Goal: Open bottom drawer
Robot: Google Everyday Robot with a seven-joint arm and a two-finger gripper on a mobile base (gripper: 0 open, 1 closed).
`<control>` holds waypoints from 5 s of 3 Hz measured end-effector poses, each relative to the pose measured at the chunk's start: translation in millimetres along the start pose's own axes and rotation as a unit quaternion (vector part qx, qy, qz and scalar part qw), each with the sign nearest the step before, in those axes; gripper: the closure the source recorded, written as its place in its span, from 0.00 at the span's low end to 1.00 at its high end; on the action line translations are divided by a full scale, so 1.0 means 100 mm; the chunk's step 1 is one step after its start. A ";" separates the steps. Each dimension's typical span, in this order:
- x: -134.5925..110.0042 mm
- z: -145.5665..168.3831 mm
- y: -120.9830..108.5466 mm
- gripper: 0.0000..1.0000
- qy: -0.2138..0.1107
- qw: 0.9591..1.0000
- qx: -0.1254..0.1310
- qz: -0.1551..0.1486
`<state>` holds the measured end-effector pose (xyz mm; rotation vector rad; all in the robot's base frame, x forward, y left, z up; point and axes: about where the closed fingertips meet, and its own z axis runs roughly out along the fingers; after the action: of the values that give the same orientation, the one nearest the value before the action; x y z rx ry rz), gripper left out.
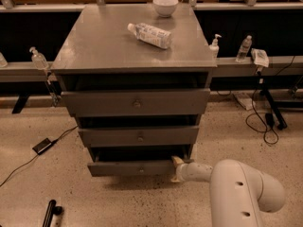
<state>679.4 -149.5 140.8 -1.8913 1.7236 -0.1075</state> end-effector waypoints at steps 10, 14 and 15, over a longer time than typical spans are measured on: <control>-0.08 -0.20 -0.11 0.07 0.000 1.000 0.000 0.000; -0.21 -0.61 -0.22 0.21 -0.030 0.999 -0.001 0.013; -0.32 -0.77 -0.29 0.52 -0.051 0.999 0.000 0.009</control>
Offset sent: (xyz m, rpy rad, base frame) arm -0.0267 0.0143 0.0270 0.1475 -0.0503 0.1186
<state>667.0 -146.5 228.2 -1.8478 1.6728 -0.0046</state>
